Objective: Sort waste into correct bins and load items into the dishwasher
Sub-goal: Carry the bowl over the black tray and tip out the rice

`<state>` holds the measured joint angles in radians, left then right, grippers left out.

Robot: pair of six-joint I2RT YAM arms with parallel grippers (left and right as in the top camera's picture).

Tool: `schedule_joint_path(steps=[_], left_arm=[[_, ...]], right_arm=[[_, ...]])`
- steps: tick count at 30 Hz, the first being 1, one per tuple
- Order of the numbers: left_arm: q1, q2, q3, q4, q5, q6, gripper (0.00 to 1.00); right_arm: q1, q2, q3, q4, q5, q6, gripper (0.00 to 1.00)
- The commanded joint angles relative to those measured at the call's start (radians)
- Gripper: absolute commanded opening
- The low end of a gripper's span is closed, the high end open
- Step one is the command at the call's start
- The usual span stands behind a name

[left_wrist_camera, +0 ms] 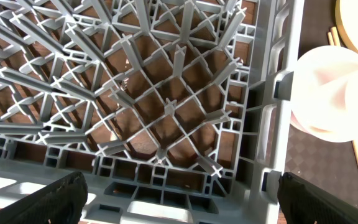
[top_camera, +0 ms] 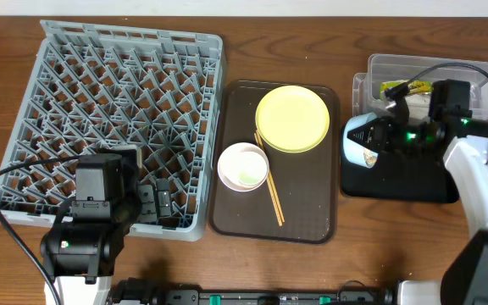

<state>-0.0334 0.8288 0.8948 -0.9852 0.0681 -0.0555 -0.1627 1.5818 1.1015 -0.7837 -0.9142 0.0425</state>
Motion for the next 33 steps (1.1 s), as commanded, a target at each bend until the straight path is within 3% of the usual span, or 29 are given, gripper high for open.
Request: schedule_joint_path(steps=[1,20,33], left_arm=[[0.002,0.0,0.019,-0.002,-0.009,-0.009,0.98],[0.002,0.0,0.019,-0.002,-0.009,-0.009,0.98],[0.002,0.0,0.019,-0.002,-0.009,-0.009,0.98]], right_arm=[[-0.04,0.05,-0.004,0.001,-0.215,-0.055,0.01],[-0.231,0.238,-0.005,-0.022,-0.5,-0.081,0.01],[-0.373,0.304,-0.005,-0.057,-0.58,-0.081,0.01]])
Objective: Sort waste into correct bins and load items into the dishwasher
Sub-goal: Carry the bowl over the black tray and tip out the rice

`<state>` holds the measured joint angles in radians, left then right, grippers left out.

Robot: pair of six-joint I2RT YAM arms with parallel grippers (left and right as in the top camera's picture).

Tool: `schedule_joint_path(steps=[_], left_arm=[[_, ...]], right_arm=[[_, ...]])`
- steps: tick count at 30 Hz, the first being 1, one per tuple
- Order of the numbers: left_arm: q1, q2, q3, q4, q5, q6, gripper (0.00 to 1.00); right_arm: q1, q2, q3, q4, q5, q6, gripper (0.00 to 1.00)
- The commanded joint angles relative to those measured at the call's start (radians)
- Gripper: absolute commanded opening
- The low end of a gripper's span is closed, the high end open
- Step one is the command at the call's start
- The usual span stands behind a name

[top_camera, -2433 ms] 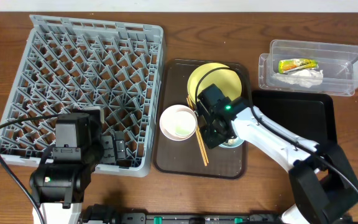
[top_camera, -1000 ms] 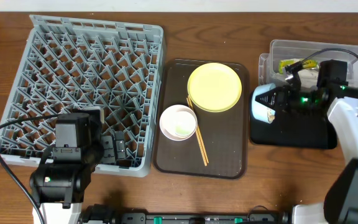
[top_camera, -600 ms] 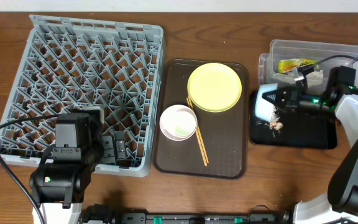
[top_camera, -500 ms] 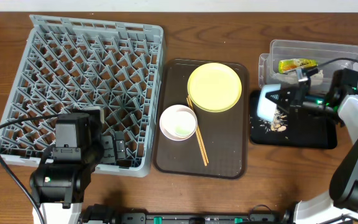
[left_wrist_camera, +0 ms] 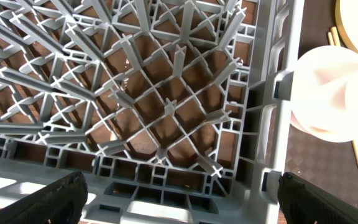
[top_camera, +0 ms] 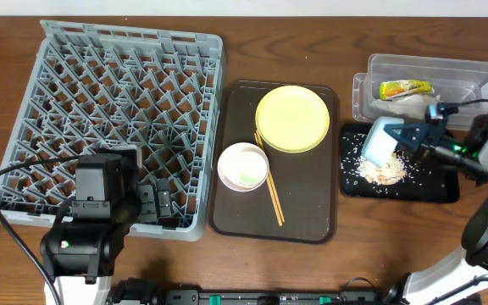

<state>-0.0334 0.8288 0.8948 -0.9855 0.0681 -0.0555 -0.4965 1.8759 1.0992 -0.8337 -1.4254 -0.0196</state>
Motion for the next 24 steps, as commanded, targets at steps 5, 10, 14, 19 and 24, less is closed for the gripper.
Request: schedule_joint_path(steps=[5,10,14,19,24], left_arm=[[0.002,0.0,0.019,-0.002,-0.009,-0.009,0.98],[0.002,0.0,0.019,-0.001,-0.009,-0.009,0.98],[0.002,0.0,0.019,-0.001,-0.009,-0.009,0.98],[0.002,0.0,0.019,-0.001,-0.009,-0.009,0.98],[0.002,0.0,0.019,-0.001,-0.009,-0.009,0.98]], right_arm=[[-0.118,0.01,-0.003,-0.02,-0.069,-0.019,0.01],[-0.18,0.01,-0.003,-0.022,-0.076,-0.014,0.01],[-0.232,0.01,-0.003,-0.023,-0.075,0.072,0.01],[-0.253,0.01,-0.003,-0.024,-0.076,0.158,0.01],[-0.252,0.01,-0.003,-0.024,-0.076,0.279,0.01]])
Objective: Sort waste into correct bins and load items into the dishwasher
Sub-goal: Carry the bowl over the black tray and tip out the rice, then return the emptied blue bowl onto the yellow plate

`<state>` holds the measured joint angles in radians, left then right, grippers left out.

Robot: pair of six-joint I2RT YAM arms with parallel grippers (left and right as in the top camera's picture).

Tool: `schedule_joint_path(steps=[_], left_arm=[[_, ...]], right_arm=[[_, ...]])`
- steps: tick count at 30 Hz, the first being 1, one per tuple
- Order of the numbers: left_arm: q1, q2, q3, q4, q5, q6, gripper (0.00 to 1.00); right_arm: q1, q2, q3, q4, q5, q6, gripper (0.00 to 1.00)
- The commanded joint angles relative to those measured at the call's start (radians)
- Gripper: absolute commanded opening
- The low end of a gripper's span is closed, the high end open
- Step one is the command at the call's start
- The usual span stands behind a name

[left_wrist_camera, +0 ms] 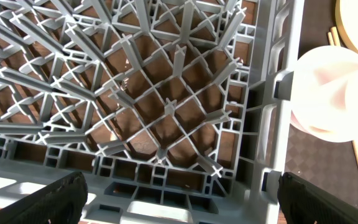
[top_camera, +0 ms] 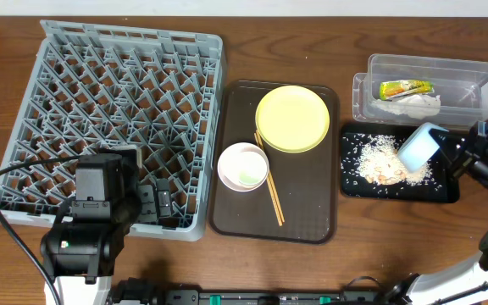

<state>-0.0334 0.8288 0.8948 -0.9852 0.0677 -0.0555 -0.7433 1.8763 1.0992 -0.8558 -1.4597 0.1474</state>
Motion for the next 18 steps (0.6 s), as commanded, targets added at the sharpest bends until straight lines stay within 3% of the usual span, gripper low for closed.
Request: schedule_joint_path(steps=[1,5,10,13,18], left_arm=[[0.002,0.0,0.019,-0.002,-0.008,-0.009,0.98],[0.002,0.0,0.019,-0.002,-0.008,-0.009,0.98],[0.002,0.0,0.019,-0.002,-0.008,-0.009,0.98],[0.002,0.0,0.019,-0.002,-0.008,-0.009,0.98],[0.002,0.0,0.019,-0.002,-0.008,-0.009,0.98]], right_arm=[[-0.005,0.009,-0.003,-0.001,-0.042,0.146,0.01],[-0.005,0.009,-0.003,-0.001,-0.042,0.268,0.01],[-0.005,0.009,-0.003,0.008,-0.071,0.303,0.01],[-0.002,0.009,-0.003,0.022,-0.1,0.237,0.01],[-0.002,0.009,-0.003,0.001,-0.1,-0.091,0.01]])
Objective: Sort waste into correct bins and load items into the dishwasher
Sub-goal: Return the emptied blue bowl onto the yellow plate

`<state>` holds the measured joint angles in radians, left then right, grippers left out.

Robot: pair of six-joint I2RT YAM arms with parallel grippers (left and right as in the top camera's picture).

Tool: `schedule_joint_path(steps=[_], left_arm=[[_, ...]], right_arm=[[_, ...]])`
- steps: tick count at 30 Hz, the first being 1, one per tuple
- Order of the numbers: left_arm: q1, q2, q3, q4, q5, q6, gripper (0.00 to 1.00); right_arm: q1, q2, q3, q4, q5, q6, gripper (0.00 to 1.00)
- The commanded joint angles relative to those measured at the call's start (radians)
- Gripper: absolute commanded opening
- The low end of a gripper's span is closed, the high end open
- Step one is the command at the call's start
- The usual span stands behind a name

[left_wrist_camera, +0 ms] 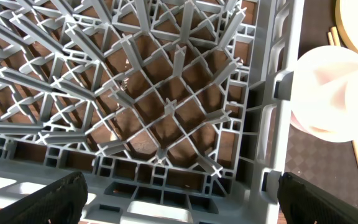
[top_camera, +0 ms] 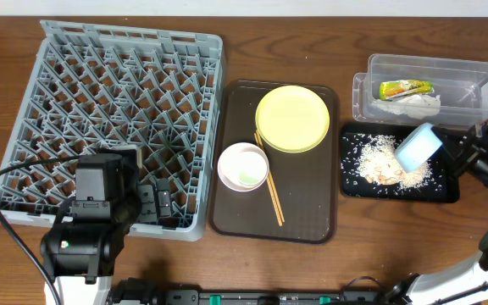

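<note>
My right gripper [top_camera: 440,152] is shut on a light blue cup [top_camera: 416,146], held tilted over the right part of the black tray [top_camera: 396,191]. Spilled rice [top_camera: 385,166] lies in a heap on that tray. The grey dish rack [top_camera: 117,110] fills the left of the table. My left gripper [left_wrist_camera: 182,202] is open above the rack's front right corner [left_wrist_camera: 253,143], with nothing between its fingers [left_wrist_camera: 48,199]. A white bowl [top_camera: 243,166], a yellow plate [top_camera: 292,118] and chopsticks [top_camera: 270,186] rest on the brown tray [top_camera: 227,216].
A clear plastic bin [top_camera: 460,72] behind the black tray holds a yellow-green wrapper [top_camera: 405,87] and crumpled paper [top_camera: 413,104]. In the left wrist view, the white bowl [left_wrist_camera: 328,87] sits just right of the rack's wall.
The right gripper and the blue cup have shifted very slightly to the left over the black tray. The left arm has not moved.
The right gripper first held the blue cup at the black tray's left end, with no rice showing on the tray. Then the cup was tipped mid-tray with rice heaped below it. Later it was over the tray's right part, where it still is.
</note>
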<state>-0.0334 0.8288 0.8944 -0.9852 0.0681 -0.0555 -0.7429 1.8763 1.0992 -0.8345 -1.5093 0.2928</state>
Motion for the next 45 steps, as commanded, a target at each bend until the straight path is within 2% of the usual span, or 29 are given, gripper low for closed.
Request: schedule_joint_path(steps=[1,8,14,19,26,31,36,40,45], left_arm=[[0.002,0.0,0.019,-0.002,-0.009,-0.009,0.98],[0.002,0.0,0.019,-0.002,-0.009,-0.009,0.98],[0.002,0.0,0.019,-0.002,-0.009,-0.009,0.98],[0.002,0.0,0.019,-0.001,-0.009,-0.009,0.98],[0.002,0.0,0.019,-0.001,-0.009,-0.009,0.98],[0.002,0.0,0.019,-0.001,-0.009,-0.009,0.98],[0.002,0.0,0.019,-0.001,-0.009,-0.009,0.98],[0.002,0.0,0.019,-0.002,-0.009,-0.009,0.98],[0.002,0.0,0.019,-0.001,-0.009,-0.009,0.98]], right_arm=[[0.0,0.009,-0.003,-0.033,-0.051,-0.286,0.01],[0.022,0.009,-0.003,-0.075,-0.051,-0.607,0.01],[0.047,0.009,-0.003,-0.098,-0.045,-0.63,0.01],[0.08,0.006,-0.003,-0.261,0.043,-0.634,0.01],[0.145,-0.084,0.003,-0.467,0.147,-0.874,0.01],[0.29,-0.214,0.017,-0.455,0.352,-0.84,0.01],[0.483,-0.303,0.069,-0.361,0.526,-0.709,0.01],[0.688,-0.327,0.171,-0.23,0.795,-0.496,0.01],[0.877,-0.327,0.218,-0.033,1.007,-0.405,0.01]])
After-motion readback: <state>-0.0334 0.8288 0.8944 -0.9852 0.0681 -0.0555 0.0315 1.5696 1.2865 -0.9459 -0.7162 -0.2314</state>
